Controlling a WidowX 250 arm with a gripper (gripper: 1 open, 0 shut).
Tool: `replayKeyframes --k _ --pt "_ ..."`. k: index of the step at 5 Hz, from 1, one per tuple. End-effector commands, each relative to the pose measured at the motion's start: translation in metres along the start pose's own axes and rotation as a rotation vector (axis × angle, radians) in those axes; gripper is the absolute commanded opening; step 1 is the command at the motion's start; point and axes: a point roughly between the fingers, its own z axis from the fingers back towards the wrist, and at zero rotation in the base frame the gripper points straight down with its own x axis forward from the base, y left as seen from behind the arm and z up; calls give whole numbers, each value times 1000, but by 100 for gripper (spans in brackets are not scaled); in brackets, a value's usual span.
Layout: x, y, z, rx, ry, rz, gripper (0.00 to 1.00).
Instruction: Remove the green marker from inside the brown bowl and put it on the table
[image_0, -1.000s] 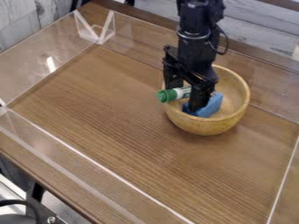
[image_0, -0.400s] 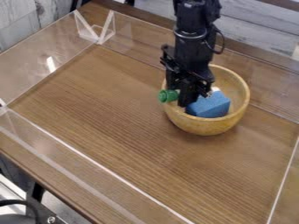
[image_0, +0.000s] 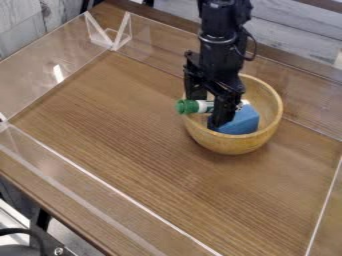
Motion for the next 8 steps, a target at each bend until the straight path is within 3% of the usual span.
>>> replayKeyframes --k 1,8 --pt "8 7 14 17 -52 2 0" --pt "-9 7 37 3 -39 -8 0"
